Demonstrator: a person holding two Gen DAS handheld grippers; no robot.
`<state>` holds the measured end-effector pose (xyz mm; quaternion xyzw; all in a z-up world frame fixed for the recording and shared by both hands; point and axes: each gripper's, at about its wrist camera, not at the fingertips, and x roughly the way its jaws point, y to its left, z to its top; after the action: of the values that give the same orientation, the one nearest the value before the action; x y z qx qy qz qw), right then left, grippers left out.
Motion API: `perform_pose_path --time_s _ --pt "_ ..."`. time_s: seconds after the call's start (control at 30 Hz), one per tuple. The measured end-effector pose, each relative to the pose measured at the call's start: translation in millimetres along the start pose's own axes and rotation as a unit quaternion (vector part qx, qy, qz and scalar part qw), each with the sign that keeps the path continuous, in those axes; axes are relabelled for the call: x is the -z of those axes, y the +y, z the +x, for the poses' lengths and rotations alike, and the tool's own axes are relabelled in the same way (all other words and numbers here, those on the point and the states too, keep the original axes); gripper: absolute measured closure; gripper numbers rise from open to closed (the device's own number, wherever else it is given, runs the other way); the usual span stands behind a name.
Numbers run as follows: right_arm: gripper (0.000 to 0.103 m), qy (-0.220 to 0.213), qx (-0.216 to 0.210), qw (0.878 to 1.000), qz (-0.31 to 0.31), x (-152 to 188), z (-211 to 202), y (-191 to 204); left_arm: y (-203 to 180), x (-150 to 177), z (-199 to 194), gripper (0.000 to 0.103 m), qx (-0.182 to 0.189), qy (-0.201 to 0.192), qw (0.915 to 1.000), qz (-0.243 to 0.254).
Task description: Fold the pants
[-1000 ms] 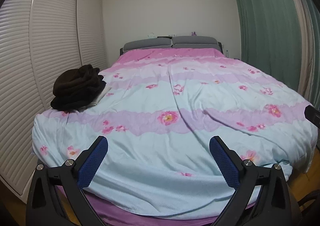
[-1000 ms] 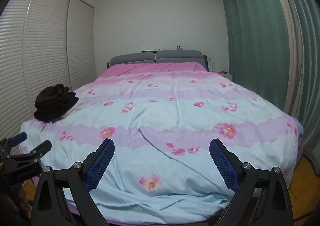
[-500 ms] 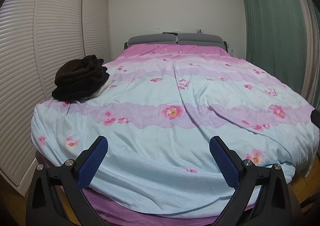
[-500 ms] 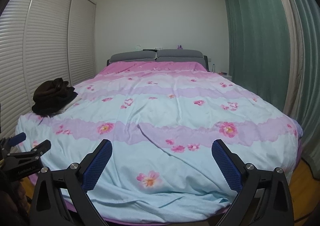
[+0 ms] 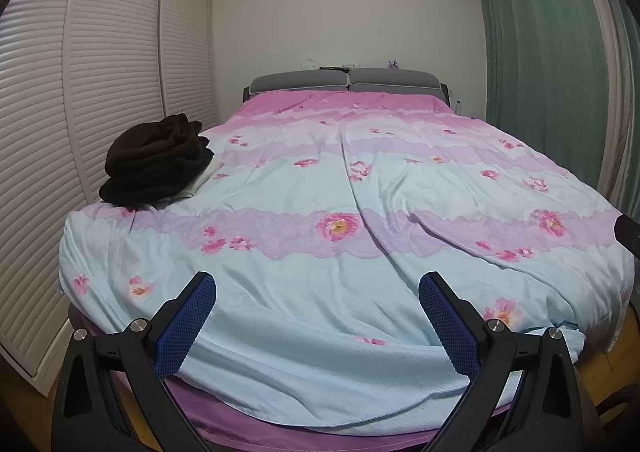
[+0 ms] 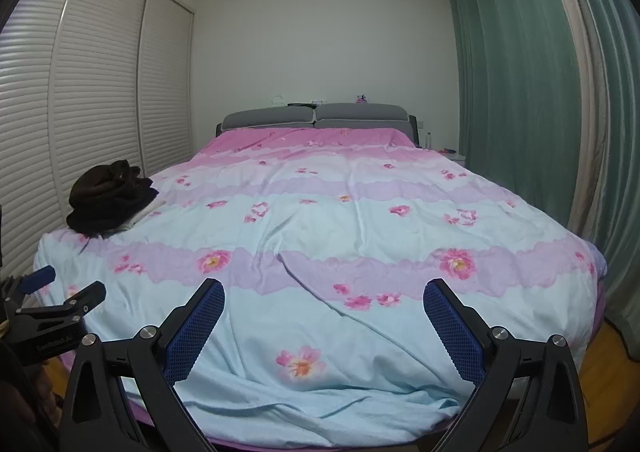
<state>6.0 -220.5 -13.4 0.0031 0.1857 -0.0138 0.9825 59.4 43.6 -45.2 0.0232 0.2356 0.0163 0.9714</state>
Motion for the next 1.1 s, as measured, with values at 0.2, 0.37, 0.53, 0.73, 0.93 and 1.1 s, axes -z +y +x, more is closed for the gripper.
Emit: perform_pose_path --time_s 0.2,0.37,0.53,0.73,0.93,1.1 --pt "0.002 0.002 -0.003 1.000 0.001 -1.5 0.4 0.7 -0.9 0.3 0.3 0.000 0.002 0.002 1.0000 0.000" --pt "0.002 0.004 -0.003 1.000 0.001 -1.5 0.9 0.8 -0.7 0.2 1.1 0.000 0.004 0.003 1.0000 0.000" --pt "0.002 0.004 -0.003 1.000 0.002 -1.2 1.3 0.2 -2.6 2.9 2.7 0.000 0.008 0.008 0.9999 -0.001" --pt "0.002 0.004 -0.003 1.000 0.003 -1.3 1.5 -0.1 -1.2 4.1 4.1 0.000 0.011 0.011 0.9999 -0.003" --pt "0.002 0.004 -0.003 1.000 0.003 -1.0 2.3 -1.1 -1.2 4.6 3.6 0.000 0.014 0.011 0.9998 -0.002" --pt "0.002 0.003 -0.003 1.000 0.003 -1.0 2.6 -1.4 0.1 5.3 2.7 0.000 0.015 0.009 0.9998 -0.005"
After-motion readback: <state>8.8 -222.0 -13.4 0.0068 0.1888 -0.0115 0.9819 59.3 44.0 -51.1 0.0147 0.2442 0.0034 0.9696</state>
